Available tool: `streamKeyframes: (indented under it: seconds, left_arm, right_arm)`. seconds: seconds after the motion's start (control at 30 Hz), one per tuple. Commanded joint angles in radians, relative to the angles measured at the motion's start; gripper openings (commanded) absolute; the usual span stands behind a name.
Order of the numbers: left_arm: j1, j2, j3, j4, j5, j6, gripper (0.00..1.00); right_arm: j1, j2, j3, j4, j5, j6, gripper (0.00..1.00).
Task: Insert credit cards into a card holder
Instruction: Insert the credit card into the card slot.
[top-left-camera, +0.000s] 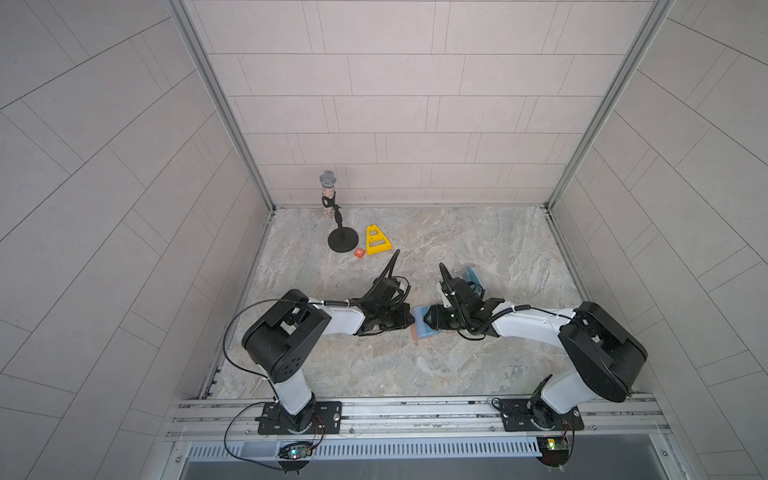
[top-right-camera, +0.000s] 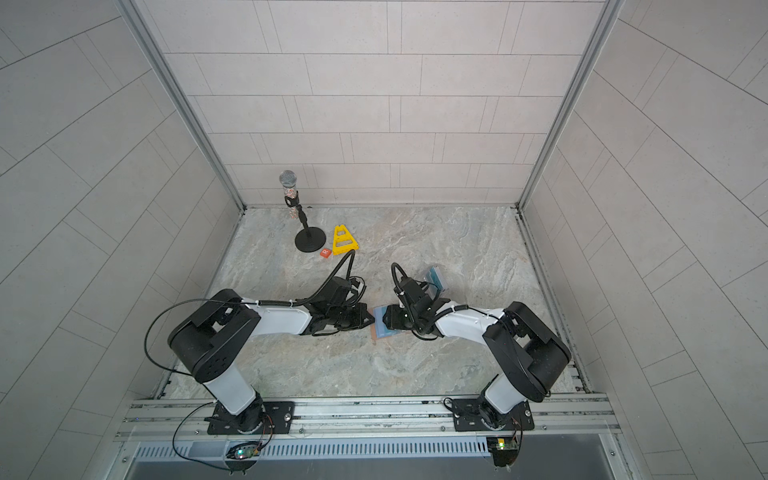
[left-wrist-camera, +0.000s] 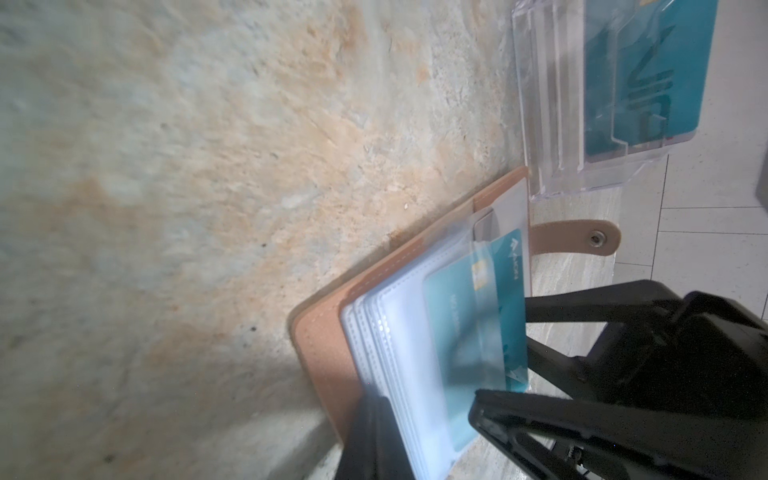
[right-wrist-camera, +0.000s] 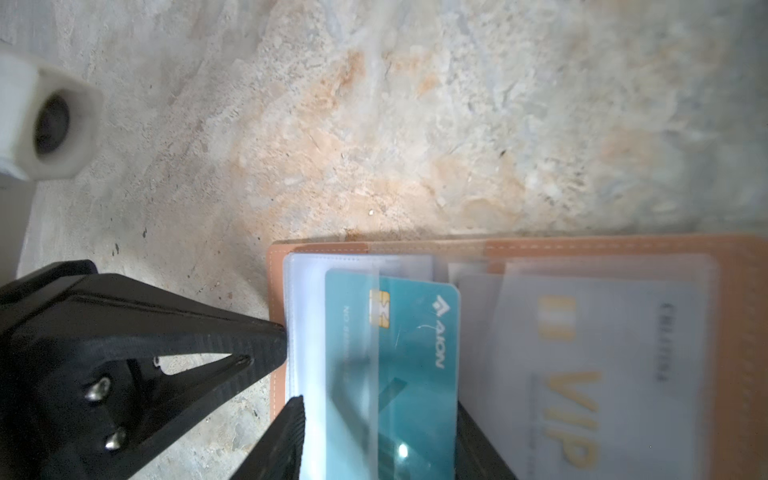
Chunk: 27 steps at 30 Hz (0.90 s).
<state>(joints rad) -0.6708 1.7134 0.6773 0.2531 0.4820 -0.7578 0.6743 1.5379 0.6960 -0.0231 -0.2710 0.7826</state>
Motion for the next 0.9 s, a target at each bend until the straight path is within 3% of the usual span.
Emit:
streamKeyframes:
  seconds: [0.0, 0.5, 0.6, 0.73, 0.87]
  left_arm:
    - [-0.006, 0.041, -0.022, -0.105, -0.090, 0.029, 0.00]
    - [-0.007, 0.010, -0.004, -0.213, -0.140, 0.095, 0.00]
    - [-0.007, 0.004, -0.002, -0.216, -0.137, 0.095, 0.00]
    - [-0.006, -0.003, 0.000, -0.219, -0.134, 0.094, 0.00]
    - [-0.007, -0.006, 0.003, -0.221, -0.132, 0.096, 0.00]
  right_arm:
    - [0.007, -0.034, 0.019, -0.069, 0.041, -0.014, 0.56]
    - [0.010, -0.086, 0.097, -0.245, 0.162, -0.110, 0.58]
    - [0.010, -0.064, 0.126, -0.290, 0.193, -0.143, 0.50]
    - [0.010, -0.013, 0.168, -0.343, 0.221, -0.186, 0.24]
    - [0.011, 0.010, 0.178, -0.347, 0.227, -0.198, 0.14]
